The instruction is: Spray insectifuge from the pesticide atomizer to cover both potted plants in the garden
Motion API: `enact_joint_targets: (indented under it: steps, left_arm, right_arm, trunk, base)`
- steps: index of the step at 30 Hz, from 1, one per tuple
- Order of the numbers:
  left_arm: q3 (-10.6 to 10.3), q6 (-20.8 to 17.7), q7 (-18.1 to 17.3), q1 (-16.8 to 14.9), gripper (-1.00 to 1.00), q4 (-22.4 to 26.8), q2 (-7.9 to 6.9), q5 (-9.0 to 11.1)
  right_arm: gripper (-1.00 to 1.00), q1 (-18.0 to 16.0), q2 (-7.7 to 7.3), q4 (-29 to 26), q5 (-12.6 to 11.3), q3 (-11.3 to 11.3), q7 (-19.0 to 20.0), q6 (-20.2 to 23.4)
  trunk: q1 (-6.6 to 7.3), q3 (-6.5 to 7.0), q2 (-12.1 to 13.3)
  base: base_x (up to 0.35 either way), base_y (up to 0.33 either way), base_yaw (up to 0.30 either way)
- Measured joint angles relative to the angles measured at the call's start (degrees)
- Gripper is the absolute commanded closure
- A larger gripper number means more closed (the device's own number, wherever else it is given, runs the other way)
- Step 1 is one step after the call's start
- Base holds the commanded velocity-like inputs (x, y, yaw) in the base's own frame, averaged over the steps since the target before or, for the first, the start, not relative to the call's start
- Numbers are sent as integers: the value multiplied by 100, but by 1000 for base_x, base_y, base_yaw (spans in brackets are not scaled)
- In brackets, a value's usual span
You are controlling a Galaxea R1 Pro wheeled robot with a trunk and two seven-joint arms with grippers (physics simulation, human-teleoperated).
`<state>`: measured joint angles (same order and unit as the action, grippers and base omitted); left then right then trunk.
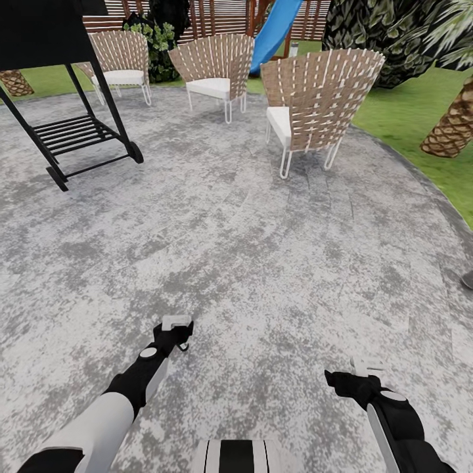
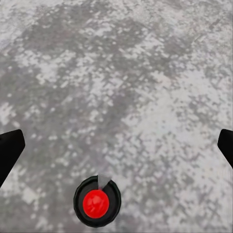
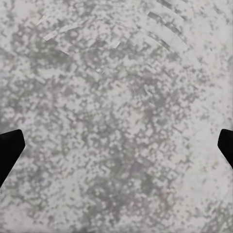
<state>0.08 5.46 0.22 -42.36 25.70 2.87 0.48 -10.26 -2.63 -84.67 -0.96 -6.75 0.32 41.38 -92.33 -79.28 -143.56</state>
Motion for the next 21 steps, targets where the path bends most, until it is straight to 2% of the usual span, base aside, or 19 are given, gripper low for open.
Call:
enact_joint_targets:
  steps: [16, 21]
  left_arm:
    - [8, -2, 4, 11, -100, 1, -7, -8]
    - [8, -2, 4, 12, -100, 1, -7, -8]
  right_arm:
    - [-100, 0, 0, 0, 0, -3, 0, 0]
    - [-100, 0, -4, 0, 0, -1, 0, 0]
  trunk:
    - [0, -2, 0]
    - [-13, -137, -6]
  base:
    - [0, 11, 0]
    - [0, 0, 0]
